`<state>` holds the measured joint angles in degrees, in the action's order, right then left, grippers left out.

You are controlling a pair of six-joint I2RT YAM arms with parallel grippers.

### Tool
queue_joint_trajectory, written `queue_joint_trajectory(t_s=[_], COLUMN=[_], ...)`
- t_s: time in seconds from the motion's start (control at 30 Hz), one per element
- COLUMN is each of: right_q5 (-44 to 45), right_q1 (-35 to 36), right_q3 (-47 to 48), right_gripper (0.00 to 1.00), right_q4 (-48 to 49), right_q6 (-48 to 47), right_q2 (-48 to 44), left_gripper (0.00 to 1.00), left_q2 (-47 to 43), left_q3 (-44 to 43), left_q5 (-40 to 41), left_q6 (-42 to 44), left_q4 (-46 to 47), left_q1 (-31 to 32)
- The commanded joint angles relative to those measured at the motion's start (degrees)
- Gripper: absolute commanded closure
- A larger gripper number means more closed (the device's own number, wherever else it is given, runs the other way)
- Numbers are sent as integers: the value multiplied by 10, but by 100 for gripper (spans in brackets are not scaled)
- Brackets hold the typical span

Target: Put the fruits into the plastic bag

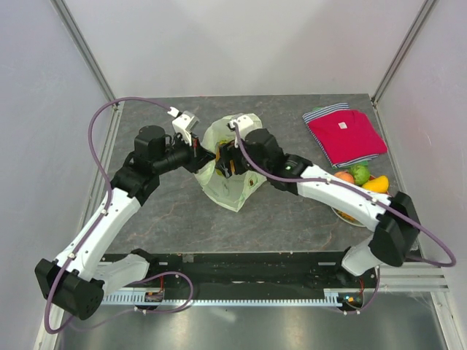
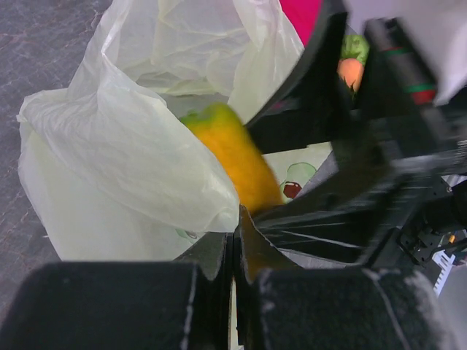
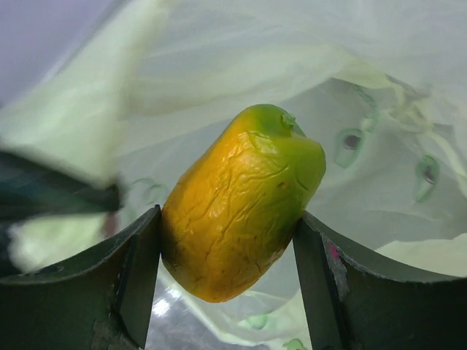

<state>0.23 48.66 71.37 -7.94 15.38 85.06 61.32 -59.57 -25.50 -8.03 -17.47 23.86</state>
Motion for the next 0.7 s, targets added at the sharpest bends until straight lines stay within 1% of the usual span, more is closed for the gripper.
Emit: queue_joint_trajectory(t_s=[0.0,0.03,0.1,0.13,0.3,0.4,0.43,0.53,0.67], right_q5=[181,207,257,264,306,347,374,400,407], right_q1=[5,5,4,4,-3,-4,-4,-14,-37], right_q3=[71,82,104,107,112,102,98,97,89], right_gripper=[100,100,100,100,100,100,100,100,100], right_q4=[-76,-88,-120,-123,-123,-102,-95,-93,-108], right_q6=[10,36,57,68,104,127,132,144,184], right_q2=[60,70,99,109,136,150,159,192,215], left_gripper=[98,98,98,98,98,99,99,99,98], left_q2=[-17,-18,-18,-18,-24,-26,-28,-37,-50], left_q3=[7,8,9,9,12,15,15,17,24], left_q5=[-18,-18,-16,-17,-32,-54,-60,-65,-50], left_q6=[27,27,27,27,26,24,23,26,30], left_q4=[24,24,25,24,35,41,44,49,53], left_q1=[-3,-3,-2,-3,-3,-2,-3,-3,-2])
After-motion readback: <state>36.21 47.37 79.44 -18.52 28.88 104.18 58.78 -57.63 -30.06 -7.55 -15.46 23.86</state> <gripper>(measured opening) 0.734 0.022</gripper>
